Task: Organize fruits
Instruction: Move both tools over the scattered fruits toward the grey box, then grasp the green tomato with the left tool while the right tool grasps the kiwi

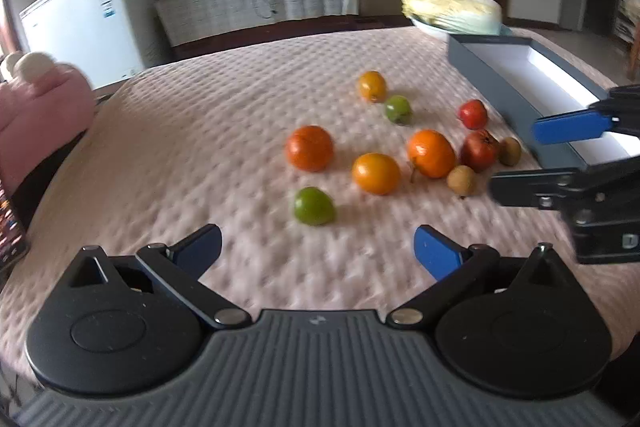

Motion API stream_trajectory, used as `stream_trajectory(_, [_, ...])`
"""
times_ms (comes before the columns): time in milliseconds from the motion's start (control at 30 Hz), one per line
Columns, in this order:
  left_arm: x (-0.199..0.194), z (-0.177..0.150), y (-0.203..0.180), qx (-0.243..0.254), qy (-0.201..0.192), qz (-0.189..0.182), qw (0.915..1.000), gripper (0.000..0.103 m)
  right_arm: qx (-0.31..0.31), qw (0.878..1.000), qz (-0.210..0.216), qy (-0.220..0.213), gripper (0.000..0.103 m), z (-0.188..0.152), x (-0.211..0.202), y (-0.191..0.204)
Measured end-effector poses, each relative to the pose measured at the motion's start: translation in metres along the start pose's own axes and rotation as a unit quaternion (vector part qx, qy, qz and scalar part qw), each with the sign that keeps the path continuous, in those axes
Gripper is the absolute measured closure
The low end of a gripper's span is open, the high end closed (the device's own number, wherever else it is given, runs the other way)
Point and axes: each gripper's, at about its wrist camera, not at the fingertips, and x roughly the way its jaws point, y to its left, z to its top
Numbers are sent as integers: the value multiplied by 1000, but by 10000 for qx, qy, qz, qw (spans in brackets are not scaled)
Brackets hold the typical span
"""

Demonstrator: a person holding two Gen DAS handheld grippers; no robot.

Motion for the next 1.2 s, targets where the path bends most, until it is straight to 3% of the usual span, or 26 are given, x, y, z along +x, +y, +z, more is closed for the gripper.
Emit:
stream_trajectory(267, [10, 2, -11, 374, -212, -111, 9990, 0, 383, 9987, 193, 269, 40, 0, 22, -5])
stream_trajectory(500, [15, -1, -13, 604, -338, -288, 9972, 0, 292, 9987, 152, 398, 45, -1, 32, 0])
stream_trajectory(800, [24, 3, -11, 392, -271, -277, 9985, 0, 457, 9980, 56, 440, 45, 1, 37, -4])
stream_trajectory(1033, [18, -4, -12, 351, -627, -211, 9972, 0, 512, 9979, 84, 388, 45, 2, 35, -5])
stream_trajectory(1200, [18, 0, -10, 251, -528, -281, 9979, 0, 568, 9978, 64, 342, 45, 2, 33, -7])
